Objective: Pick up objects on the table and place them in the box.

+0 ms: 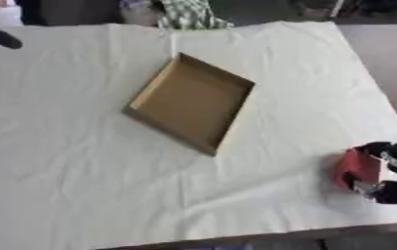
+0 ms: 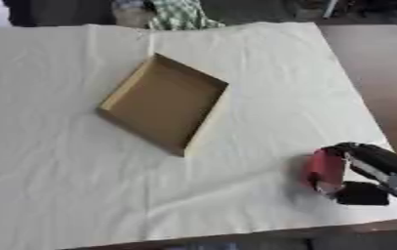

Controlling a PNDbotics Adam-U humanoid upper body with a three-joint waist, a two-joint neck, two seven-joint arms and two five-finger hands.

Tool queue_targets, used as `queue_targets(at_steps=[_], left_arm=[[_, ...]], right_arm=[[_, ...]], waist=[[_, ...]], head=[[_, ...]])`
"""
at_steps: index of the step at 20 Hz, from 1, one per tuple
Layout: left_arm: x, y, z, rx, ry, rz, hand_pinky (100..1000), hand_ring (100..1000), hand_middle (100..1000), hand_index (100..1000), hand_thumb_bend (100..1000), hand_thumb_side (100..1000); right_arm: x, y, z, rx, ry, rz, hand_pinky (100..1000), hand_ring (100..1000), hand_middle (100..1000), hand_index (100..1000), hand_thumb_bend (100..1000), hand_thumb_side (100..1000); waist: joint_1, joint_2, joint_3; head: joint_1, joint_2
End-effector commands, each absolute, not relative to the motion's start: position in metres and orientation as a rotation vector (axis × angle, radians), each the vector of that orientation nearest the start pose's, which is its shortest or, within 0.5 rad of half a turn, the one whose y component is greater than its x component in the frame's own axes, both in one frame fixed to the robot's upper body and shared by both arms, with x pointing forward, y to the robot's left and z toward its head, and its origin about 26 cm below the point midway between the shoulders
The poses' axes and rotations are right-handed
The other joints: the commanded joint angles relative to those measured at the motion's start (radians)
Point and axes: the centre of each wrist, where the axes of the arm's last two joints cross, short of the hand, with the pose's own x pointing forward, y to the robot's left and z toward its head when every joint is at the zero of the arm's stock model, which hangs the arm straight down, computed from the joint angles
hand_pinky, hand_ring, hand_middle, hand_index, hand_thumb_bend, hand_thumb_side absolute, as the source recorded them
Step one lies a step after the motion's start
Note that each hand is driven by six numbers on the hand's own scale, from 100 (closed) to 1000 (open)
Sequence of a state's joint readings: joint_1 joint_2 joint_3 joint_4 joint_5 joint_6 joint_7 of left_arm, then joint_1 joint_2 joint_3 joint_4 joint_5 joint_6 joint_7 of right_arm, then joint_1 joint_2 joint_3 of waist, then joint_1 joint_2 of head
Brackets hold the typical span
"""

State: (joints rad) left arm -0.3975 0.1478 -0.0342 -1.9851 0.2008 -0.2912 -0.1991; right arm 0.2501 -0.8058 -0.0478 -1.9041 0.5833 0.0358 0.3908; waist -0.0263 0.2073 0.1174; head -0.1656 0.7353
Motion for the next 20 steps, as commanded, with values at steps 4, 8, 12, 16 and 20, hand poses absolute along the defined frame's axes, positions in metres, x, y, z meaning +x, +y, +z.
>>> queue_targets(at_steps=[4,8,12,16,20], left_arm=[[0.307,0.212,0.218,0.529,3.509,0.534,577,845,771,747,100,643],[0.307,0.212,0.218,0.528,3.511,0.533,577,846,771,747,100,643],[0.307,0.212,0.217,0.528,3.513,0.534,577,846,772,747,100,644],[0.307,0.212,0.217,0.530,3.515,0.538,578,846,773,748,100,644],[0.307,0.212,0.217,0.531,3.515,0.538,578,847,773,748,100,644]], right_arm=[[0.222,-0.395,0.128,-0.805,-1.143,1.298,928,932,638,856,100,749],[0.220,-0.393,0.134,-0.830,-1.163,1.295,930,932,632,847,100,749],[0.221,-0.389,0.144,-0.873,-1.193,1.315,935,936,632,843,100,730],[0.225,-0.390,0.155,-0.933,-1.229,1.351,940,940,627,837,100,722],[0.231,-0.390,0.168,-0.977,-1.271,1.392,946,944,631,837,100,723]], waist=[[-0.002,-0.013,-0.003],[-0.004,-0.015,-0.005],[-0.007,-0.016,-0.004],[-0.010,-0.019,-0.003],[-0.013,-0.021,0.000]], head=[[-0.002,-0.013],[-0.001,-0.013],[0.000,-0.012],[0.002,-0.012],[0.002,-0.010]])
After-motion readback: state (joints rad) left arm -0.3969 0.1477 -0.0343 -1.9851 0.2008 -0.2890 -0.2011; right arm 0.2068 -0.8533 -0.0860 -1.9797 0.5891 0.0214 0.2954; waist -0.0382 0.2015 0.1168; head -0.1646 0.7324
